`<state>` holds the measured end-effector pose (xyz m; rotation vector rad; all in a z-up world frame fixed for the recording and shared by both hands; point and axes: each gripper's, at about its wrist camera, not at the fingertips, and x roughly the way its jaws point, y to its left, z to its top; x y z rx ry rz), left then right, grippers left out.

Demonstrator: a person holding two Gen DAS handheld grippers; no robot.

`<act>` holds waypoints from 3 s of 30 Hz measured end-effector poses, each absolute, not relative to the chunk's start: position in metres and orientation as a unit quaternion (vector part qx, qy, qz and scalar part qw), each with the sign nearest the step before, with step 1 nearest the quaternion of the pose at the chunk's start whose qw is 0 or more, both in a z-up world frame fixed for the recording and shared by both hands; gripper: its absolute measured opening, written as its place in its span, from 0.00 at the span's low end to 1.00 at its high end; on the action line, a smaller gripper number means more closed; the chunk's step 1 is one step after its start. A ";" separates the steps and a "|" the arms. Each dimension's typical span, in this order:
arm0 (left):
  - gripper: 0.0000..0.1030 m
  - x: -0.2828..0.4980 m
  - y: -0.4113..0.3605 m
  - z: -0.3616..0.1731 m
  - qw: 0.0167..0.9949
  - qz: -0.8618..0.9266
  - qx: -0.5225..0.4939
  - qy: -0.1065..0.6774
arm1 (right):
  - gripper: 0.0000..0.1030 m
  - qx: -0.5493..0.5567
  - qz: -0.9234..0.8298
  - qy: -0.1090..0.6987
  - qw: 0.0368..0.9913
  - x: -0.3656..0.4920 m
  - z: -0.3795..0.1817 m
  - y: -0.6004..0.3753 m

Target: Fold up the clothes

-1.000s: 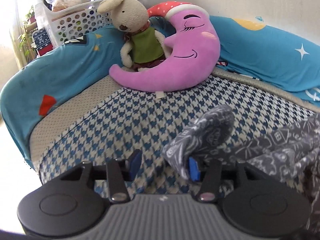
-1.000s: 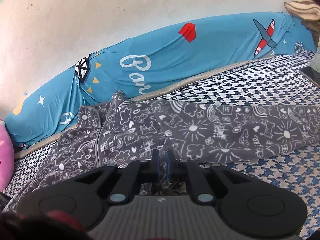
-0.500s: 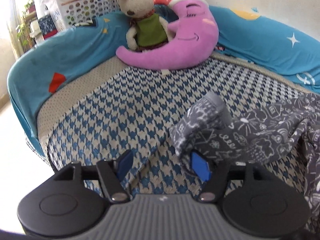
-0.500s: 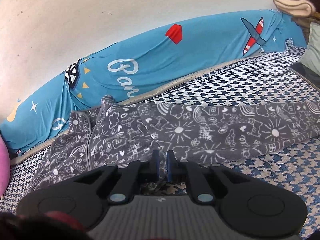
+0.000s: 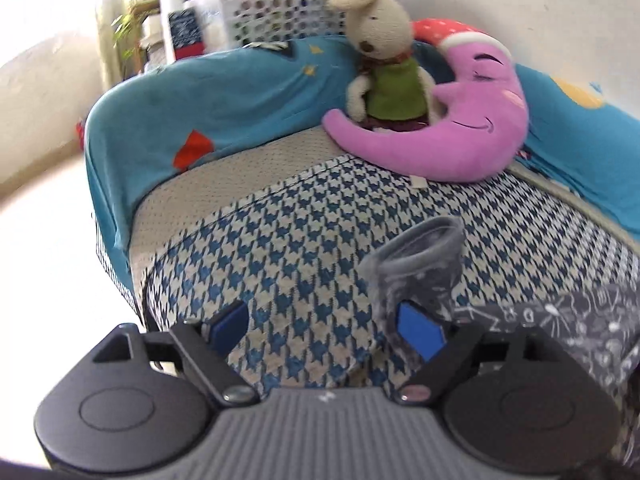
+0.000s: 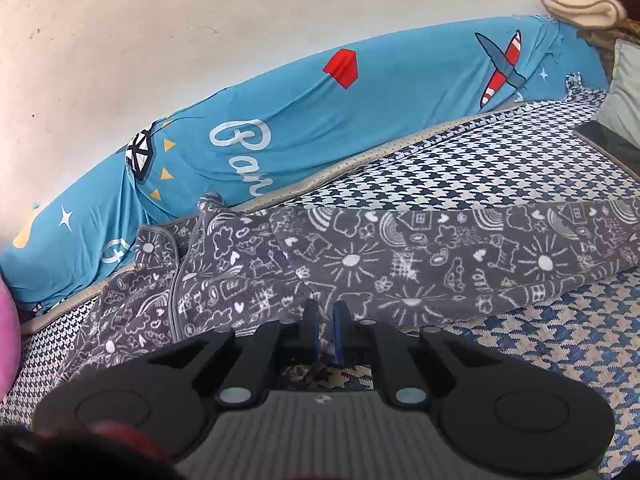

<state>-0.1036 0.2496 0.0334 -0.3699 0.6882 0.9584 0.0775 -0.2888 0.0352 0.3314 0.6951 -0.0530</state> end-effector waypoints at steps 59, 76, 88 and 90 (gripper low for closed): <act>0.31 -0.036 0.228 0.022 0.854 0.410 0.062 0.315 | 0.10 0.148 -0.010 0.348 0.925 0.083 0.025 -0.275; 0.89 -0.030 0.186 0.042 0.893 0.326 -0.060 0.305 | 0.10 0.164 0.003 0.348 0.923 0.079 0.027 -0.291; 0.95 0.008 0.081 0.043 0.930 0.186 -0.043 0.314 | 0.10 0.154 0.042 0.337 0.928 0.087 0.030 -0.295; 0.95 0.014 0.068 0.042 0.933 0.171 -0.043 0.315 | 0.10 0.147 0.050 0.333 0.930 0.089 0.030 -0.293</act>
